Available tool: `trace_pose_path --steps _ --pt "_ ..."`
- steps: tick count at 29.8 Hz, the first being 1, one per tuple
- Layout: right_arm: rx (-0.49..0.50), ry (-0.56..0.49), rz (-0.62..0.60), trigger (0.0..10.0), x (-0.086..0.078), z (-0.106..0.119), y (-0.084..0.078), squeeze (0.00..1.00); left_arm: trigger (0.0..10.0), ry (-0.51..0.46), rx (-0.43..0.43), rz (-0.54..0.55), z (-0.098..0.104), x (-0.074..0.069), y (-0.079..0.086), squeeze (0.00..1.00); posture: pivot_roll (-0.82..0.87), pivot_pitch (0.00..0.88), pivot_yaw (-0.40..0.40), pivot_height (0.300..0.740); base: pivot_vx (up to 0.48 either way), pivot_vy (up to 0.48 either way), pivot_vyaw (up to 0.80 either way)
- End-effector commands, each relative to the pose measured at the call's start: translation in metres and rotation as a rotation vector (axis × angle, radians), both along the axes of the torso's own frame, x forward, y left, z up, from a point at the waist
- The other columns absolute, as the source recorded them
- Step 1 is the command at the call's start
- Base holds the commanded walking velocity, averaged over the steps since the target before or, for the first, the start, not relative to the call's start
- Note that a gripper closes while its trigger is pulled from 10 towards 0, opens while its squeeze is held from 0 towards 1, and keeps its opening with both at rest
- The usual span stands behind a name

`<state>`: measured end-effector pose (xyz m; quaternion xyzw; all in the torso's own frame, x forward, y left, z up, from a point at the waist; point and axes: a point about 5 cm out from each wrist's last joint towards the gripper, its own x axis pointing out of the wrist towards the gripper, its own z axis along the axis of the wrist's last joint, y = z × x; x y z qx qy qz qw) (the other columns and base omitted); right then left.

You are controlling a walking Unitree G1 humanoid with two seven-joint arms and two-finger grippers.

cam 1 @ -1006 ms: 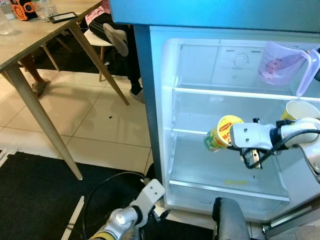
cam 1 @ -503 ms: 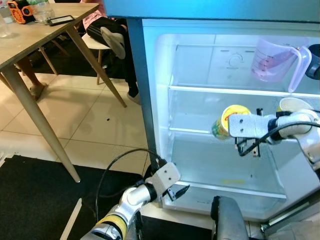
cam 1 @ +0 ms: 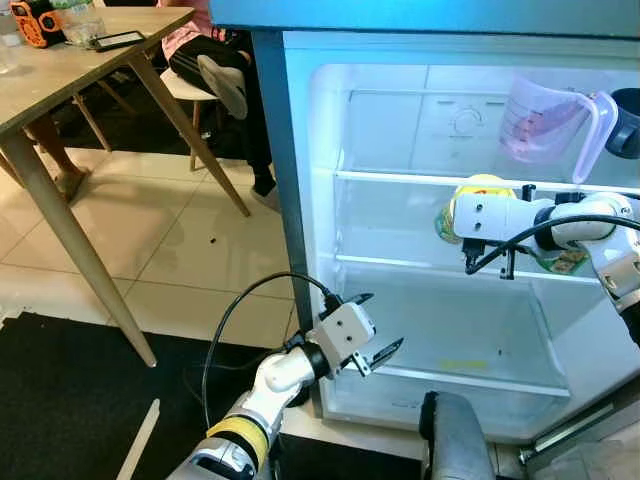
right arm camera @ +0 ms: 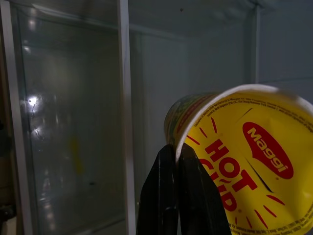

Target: Restocking fridge

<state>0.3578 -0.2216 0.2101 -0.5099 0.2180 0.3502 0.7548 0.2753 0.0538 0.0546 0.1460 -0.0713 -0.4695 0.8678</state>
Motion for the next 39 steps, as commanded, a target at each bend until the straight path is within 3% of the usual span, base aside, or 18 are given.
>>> trace_pose_path --steps 1,6,19,39 --pt "-0.006 -0.001 -0.016 10.0 0.003 0.002 0.001 0.0 10.0 -0.016 -0.041 -0.014 0.005 -0.001 -0.006 0.0 -0.05 0.0 0.002 0.375 0.0 0.0 0.0" --pt "-0.066 0.043 -0.113 10.0 0.011 -0.003 -0.008 0.0 10.0 -0.034 -0.1 -0.021 0.014 -0.001 -0.014 0.0 -0.06 0.0 0.0 0.375 0.0 0.0 0.0" --pt "-0.062 0.065 -0.167 10.0 0.021 -0.001 -0.004 0.0 10.0 -0.056 -0.125 -0.023 0.022 0.0 -0.015 0.0 -0.05 0.0 0.0 0.375 0.0 0.0 0.0" --pt "-0.102 0.122 -0.267 10.0 0.02 -0.01 -0.022 0.0 10.0 -0.063 -0.141 -0.025 0.027 -0.001 -0.017 0.0 -0.05 0.0 0.0 0.375 0.0 0.0 0.0"
